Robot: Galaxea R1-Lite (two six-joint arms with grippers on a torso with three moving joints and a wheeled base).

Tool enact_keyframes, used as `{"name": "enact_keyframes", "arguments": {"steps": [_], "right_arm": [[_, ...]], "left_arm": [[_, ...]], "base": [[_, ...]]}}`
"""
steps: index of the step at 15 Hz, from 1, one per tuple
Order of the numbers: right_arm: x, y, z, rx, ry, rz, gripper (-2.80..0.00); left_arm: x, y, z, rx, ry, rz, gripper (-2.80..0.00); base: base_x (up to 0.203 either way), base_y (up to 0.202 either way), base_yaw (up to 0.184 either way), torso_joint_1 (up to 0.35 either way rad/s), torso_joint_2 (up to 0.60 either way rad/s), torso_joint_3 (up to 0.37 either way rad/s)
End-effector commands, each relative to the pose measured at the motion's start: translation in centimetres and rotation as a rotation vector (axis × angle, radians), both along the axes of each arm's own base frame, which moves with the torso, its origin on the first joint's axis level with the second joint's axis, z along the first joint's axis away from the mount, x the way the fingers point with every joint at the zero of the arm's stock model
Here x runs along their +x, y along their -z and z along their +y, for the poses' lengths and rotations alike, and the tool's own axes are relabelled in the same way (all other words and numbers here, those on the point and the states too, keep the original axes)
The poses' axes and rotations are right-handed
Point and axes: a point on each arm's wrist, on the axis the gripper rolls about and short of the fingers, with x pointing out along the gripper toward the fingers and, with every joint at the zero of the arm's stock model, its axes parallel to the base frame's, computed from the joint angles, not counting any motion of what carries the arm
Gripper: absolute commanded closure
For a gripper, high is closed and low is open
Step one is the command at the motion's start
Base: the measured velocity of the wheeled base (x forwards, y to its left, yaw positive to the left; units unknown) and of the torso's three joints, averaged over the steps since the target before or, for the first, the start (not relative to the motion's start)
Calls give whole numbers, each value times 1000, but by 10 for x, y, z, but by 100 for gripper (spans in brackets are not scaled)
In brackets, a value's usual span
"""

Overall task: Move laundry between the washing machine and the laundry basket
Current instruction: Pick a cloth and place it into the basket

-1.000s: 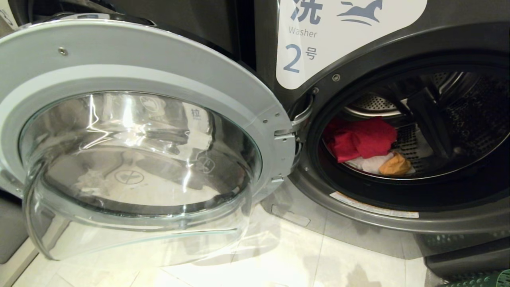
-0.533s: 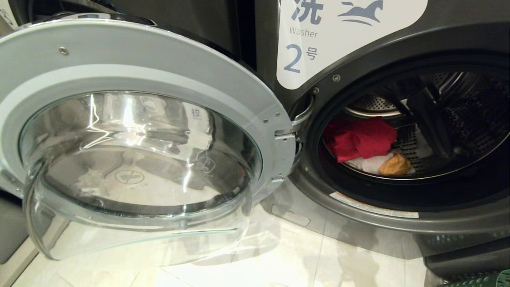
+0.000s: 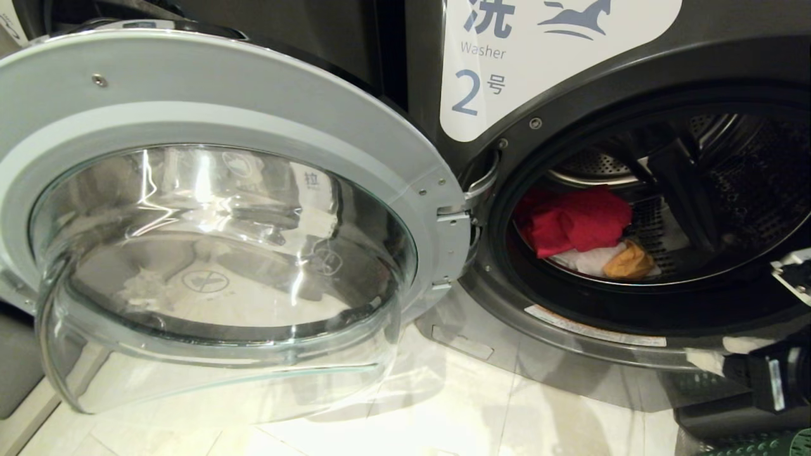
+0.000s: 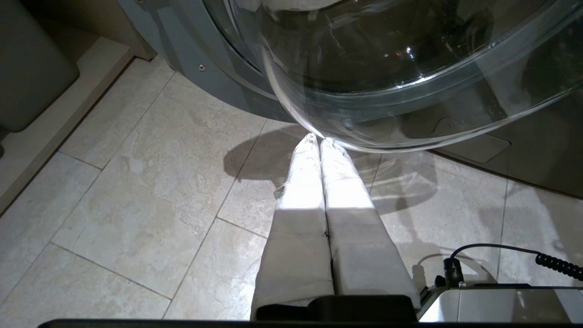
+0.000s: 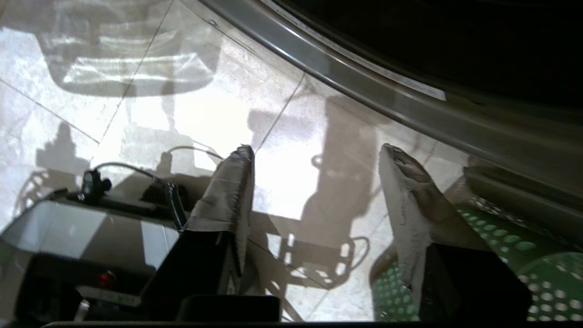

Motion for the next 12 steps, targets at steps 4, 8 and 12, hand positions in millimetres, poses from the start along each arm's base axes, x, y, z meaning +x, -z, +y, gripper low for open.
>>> {"name": "enact_keyframes", "arguments": {"steps": [4, 8, 12], "right_arm": [[72, 34, 24, 162, 37, 71, -280], [110, 51, 38, 265, 216, -35, -280], [143, 59, 43, 340, 357, -151, -280]], "left_arm": [[0, 0, 0, 0, 0, 1, 0], [0, 0, 0, 0, 0, 1, 0], [0, 0, 0, 0, 0, 1, 0]], "base": [[0, 0, 0, 0, 0, 0], [0, 0, 0, 0, 0, 0], [0, 0, 0, 0, 0, 0]]}}
